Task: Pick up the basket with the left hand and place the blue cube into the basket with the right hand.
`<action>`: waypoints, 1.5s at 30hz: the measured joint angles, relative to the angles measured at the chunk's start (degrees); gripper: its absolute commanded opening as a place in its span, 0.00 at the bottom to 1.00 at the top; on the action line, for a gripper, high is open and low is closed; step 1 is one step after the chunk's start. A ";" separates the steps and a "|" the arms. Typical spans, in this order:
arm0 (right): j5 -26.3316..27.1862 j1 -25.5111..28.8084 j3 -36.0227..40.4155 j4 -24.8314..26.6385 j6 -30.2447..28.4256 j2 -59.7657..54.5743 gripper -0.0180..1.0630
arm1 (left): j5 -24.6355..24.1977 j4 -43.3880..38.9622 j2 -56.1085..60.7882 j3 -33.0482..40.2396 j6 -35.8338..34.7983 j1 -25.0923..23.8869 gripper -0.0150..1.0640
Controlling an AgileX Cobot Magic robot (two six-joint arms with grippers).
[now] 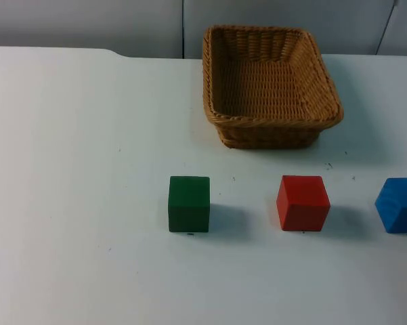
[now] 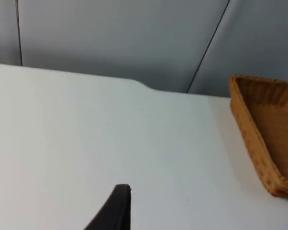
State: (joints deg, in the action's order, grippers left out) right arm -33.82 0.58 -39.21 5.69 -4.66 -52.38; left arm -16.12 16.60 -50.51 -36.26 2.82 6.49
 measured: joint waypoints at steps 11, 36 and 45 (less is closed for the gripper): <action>-0.66 0.00 0.00 0.00 0.00 -2.77 0.96 | -1.60 9.70 -27.23 -16.81 12.99 0.83 0.90; -5.20 0.00 0.00 0.00 -1.32 -3.95 0.96 | -28.10 26.42 -81.73 -70.13 28.30 9.82 0.90; -5.10 0.00 0.00 0.21 -1.32 -4.86 0.96 | -31.27 26.39 -91.65 -80.58 26.99 11.44 0.90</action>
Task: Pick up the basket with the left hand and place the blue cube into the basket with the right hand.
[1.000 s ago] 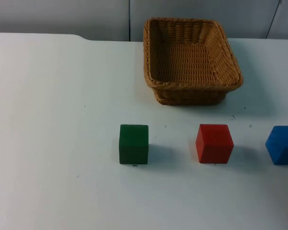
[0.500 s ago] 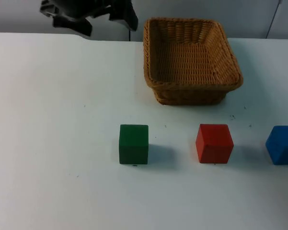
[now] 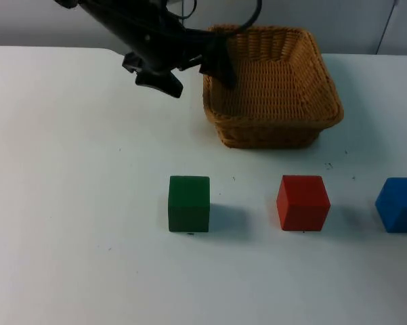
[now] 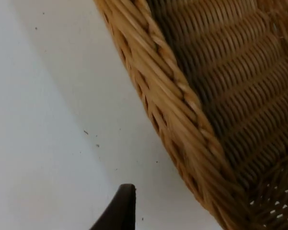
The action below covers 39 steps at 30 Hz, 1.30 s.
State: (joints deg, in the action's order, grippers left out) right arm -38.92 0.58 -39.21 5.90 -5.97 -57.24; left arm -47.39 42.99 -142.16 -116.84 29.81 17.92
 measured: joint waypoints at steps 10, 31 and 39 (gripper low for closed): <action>0.60 0.00 0.00 0.20 -0.04 0.00 0.95 | -0.35 -0.10 -5.27 -5.89 -1.30 0.08 0.90; 3.40 0.00 0.00 1.48 -0.04 0.00 0.95 | 4.32 1.46 -7.97 -7.83 -7.06 0.22 0.01; 3.40 0.00 0.00 1.48 -0.04 0.00 0.95 | 8.65 1.46 -7.66 -7.83 -17.00 0.22 0.01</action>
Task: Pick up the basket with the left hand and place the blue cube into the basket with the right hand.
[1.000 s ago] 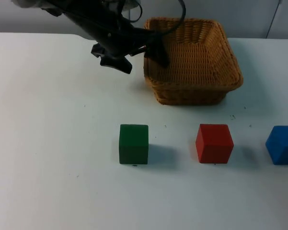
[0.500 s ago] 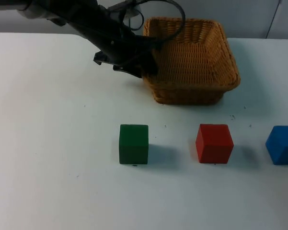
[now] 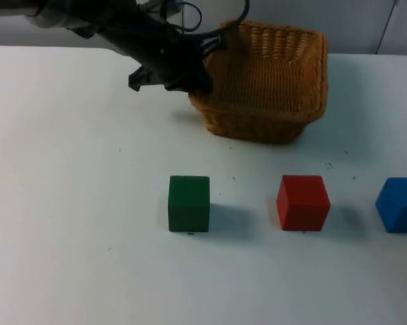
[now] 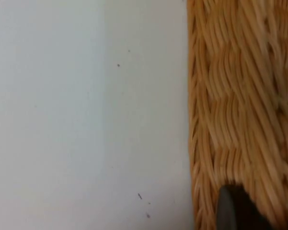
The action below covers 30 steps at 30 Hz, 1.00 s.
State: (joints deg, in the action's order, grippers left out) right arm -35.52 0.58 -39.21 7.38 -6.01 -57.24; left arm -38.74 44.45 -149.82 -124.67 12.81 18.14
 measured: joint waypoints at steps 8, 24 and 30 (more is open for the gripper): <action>0.00 0.00 0.00 0.00 0.00 0.00 0.95 | -0.59 -0.62 9.79 3.95 -4.86 0.00 0.01; 0.28 0.00 0.00 1.60 -0.11 0.00 0.95 | 21.11 0.36 41.47 51.11 0.78 -0.12 0.01; 0.42 0.00 0.00 3.03 -0.46 0.00 0.95 | 26.82 1.15 55.21 69.20 1.98 -0.20 0.01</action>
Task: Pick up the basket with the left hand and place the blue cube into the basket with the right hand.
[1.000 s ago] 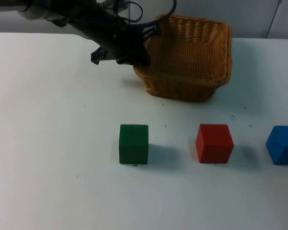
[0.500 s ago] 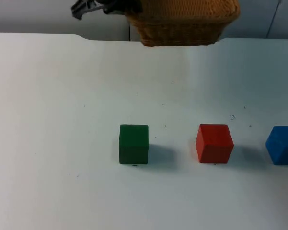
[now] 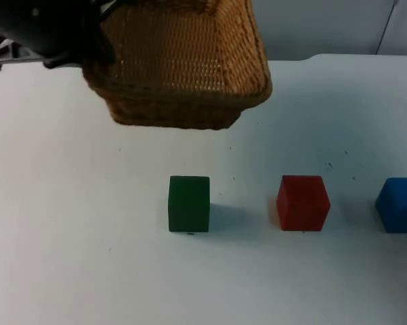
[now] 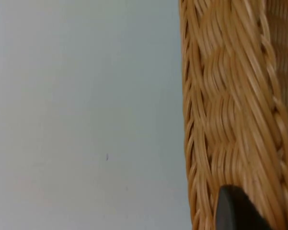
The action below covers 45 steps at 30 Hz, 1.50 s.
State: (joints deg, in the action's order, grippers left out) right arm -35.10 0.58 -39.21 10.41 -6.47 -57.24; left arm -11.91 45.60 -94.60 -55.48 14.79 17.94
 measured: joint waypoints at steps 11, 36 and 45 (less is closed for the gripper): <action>-3.17 0.00 0.00 0.22 -0.45 0.00 0.95 | 1.31 1.15 12.64 16.64 1.28 -1.02 0.01; -4.09 -7.12 0.00 -7.88 10.76 -6.43 0.94 | -10.99 26.58 20.46 22.58 32.86 -9.02 0.01; 3.13 -8.00 0.00 -15.01 19.44 -20.23 0.93 | -11.02 26.94 20.46 22.58 33.12 -9.02 0.01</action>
State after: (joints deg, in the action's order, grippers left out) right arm -31.97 -7.43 -39.21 -4.60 12.97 -77.48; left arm -22.94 72.54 -74.14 -32.90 47.91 8.92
